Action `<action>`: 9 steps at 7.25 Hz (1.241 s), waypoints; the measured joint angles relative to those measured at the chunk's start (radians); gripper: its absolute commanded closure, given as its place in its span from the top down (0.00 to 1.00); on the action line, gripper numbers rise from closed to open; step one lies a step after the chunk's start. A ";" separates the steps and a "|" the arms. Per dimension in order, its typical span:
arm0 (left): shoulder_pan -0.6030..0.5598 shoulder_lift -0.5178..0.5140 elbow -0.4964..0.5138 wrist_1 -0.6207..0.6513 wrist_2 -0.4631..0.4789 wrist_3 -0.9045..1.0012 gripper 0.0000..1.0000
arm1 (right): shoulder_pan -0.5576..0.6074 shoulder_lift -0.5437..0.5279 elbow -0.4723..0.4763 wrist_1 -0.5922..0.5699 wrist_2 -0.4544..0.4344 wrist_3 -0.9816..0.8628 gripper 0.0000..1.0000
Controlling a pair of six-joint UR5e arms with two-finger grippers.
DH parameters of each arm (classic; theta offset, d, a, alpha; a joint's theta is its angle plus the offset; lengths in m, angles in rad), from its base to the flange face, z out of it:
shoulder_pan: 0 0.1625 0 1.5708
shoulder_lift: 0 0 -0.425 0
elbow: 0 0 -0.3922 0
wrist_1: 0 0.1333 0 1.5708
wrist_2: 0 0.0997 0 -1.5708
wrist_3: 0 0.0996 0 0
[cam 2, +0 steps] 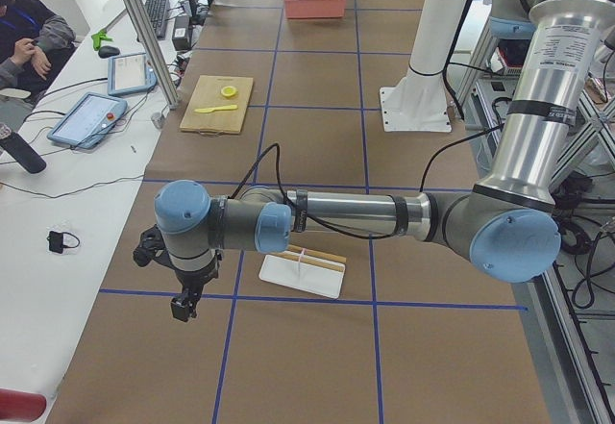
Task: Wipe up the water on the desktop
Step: 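Carry the towel with the right gripper and lower it onto the table, then wipe the towel across the table toward the cutting board with the right gripper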
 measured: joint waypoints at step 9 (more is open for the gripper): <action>0.001 0.004 -0.002 0.000 -0.003 -0.004 0.98 | -0.708 0.317 -0.106 -0.069 -0.329 0.720 0.00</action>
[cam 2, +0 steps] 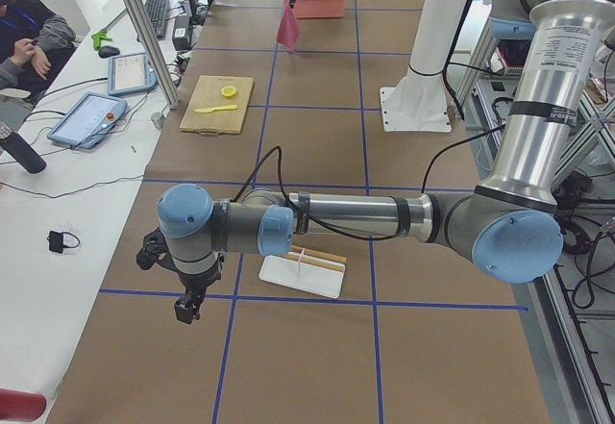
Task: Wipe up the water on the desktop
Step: 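Wipe the towel across the table toward the cutting board with the right gripper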
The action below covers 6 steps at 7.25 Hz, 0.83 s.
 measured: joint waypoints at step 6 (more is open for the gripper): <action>0.000 0.001 0.005 0.000 0.000 0.001 0.98 | -0.304 0.427 -0.434 0.263 -0.246 0.606 0.00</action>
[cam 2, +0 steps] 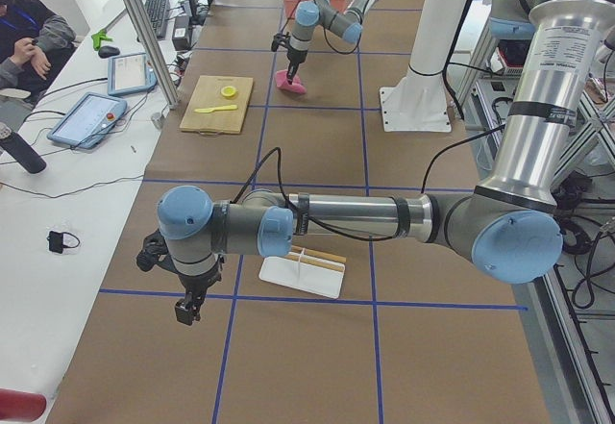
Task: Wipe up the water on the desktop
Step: 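Wipe the towel across the table toward the cutting board with the right gripper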
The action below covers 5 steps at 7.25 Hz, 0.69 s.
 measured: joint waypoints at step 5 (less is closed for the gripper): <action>0.000 0.002 0.001 0.000 -0.001 0.001 0.98 | 0.077 -0.242 0.137 0.036 0.037 -0.221 0.00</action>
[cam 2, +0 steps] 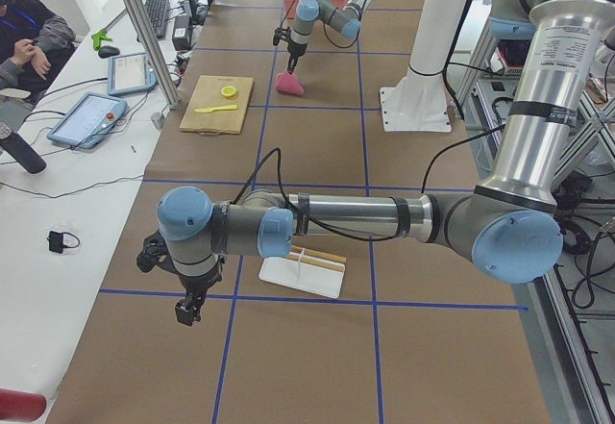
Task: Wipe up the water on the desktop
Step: 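Wipe the towel across the table toward the cutting board with the right gripper, then sweep the towel back across the table with the right gripper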
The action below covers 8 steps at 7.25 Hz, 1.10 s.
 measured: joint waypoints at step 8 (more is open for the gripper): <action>0.000 0.004 0.002 0.000 0.000 0.000 0.98 | 0.070 -0.093 0.043 0.010 0.040 -0.162 0.00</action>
